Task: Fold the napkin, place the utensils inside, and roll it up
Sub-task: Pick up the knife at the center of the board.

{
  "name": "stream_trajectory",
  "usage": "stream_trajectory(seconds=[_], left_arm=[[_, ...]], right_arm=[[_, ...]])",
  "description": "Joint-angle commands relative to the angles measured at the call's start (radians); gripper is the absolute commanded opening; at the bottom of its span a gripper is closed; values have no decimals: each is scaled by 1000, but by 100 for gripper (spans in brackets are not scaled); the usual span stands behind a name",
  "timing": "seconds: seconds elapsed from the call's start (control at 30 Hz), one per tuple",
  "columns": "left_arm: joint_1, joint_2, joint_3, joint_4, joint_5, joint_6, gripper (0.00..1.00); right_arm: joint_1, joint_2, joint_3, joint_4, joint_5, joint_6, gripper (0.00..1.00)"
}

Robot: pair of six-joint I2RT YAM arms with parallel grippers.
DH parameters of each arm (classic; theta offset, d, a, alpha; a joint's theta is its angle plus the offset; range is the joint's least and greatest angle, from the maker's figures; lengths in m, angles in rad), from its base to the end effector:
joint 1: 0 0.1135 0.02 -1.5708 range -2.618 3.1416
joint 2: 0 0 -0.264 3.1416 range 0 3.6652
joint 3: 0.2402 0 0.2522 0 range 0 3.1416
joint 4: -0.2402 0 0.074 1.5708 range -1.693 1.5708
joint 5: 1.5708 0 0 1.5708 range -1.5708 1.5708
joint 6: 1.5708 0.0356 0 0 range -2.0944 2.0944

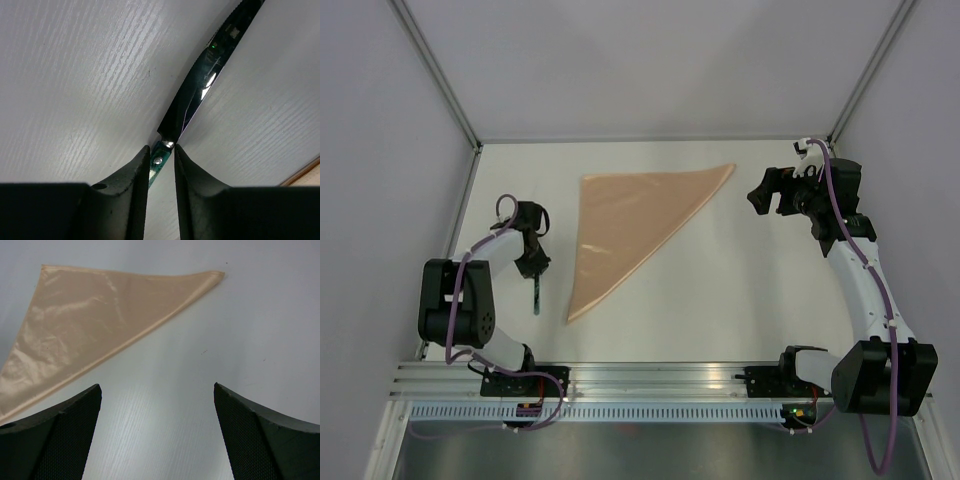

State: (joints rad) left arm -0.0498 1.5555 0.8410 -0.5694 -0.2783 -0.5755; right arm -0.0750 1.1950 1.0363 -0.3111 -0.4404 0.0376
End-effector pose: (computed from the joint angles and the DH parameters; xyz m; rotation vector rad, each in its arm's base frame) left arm 0.2711 -0.0037 0.1585 -0.7750 2.6645 0.2465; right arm 0.2695 -0.0050 0.3315 -0.1617 2.0116 0.4245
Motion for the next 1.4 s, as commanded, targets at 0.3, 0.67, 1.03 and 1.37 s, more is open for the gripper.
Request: stream_trajectory(seconds=[0.3,0.67,1.03,1.37], left_arm=[[5,141,144,5,33,65,23],[5,160,222,-6,36,88,38],[4,69,104,-6,87,0,41],[4,69,87,5,96,-11,41]], right_arm=[[1,8,4,13,-11,5,98],[0,15,4,12,-8,5,98],[0,11,4,9,-11,11,98],[1,-3,1,7,-12,8,98]])
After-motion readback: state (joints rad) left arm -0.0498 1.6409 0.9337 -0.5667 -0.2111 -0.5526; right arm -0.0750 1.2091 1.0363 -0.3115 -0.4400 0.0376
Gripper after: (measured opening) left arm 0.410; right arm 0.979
